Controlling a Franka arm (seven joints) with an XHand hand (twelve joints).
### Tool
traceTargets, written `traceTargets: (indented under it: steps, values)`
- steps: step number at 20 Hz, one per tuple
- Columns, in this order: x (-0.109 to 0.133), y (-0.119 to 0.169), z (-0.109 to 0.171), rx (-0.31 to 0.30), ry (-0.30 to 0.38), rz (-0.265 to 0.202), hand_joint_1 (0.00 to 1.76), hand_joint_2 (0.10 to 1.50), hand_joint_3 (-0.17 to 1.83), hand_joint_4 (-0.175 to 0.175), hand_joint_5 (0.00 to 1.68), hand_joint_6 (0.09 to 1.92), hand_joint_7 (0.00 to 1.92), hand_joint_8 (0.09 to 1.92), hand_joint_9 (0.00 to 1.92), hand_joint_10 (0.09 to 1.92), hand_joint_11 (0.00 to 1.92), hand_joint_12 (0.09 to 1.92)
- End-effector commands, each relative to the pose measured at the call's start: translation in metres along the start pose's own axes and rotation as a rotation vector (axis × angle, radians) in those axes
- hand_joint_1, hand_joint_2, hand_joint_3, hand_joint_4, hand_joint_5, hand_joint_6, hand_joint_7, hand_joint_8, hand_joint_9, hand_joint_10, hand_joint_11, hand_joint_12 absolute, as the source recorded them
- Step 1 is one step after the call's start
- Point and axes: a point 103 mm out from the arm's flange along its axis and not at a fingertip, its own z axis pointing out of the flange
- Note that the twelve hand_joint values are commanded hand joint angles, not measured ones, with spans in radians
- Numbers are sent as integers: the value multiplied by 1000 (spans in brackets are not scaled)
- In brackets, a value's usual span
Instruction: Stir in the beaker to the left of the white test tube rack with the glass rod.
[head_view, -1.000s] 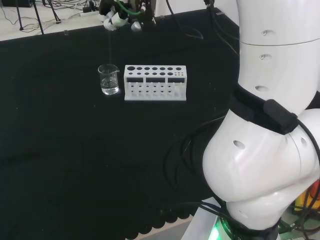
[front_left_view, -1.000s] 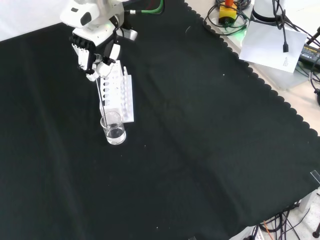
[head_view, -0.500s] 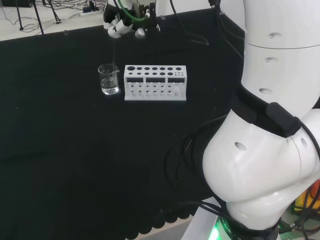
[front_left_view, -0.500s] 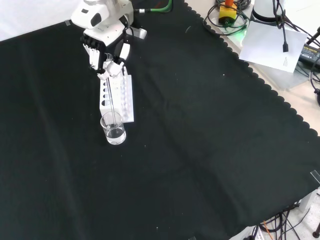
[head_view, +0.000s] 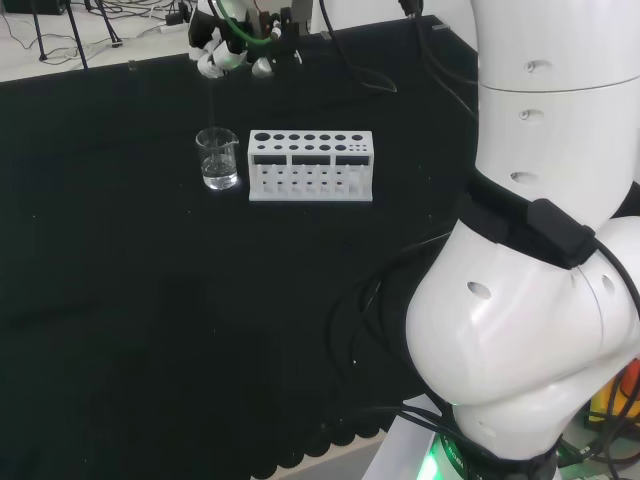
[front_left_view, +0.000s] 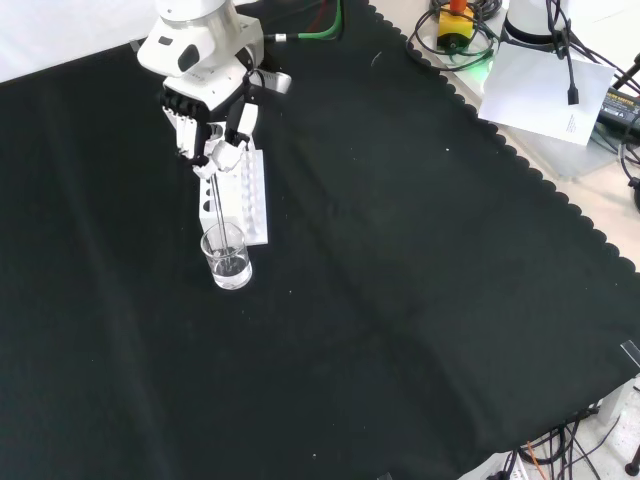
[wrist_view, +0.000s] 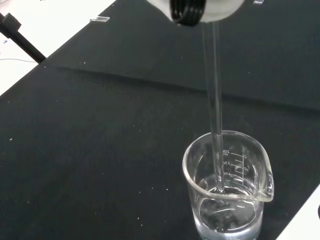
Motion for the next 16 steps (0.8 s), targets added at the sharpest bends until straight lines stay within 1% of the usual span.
traceTargets:
  steps: [1,5,8,10,16]
  values:
    - [-14,0,-4,-6,-7,19,1290,941,312,-175,1027,681,1073,1219,1698,889,1684,826]
    - [-32,-13,-9,-17,6,51,1290,941,312,-175,1027,681,1073,1219,1698,889,1685,826]
    - [-35,-22,-11,-19,7,57,1290,941,313,-175,1027,681,1073,1219,1699,889,1685,827]
    - [-30,-25,-11,-12,-8,49,1290,940,313,-175,1027,681,1073,1219,1699,889,1686,827]
    - [4,-16,-6,17,-14,-2,1289,940,314,-175,1027,681,1073,1219,1700,888,1687,828]
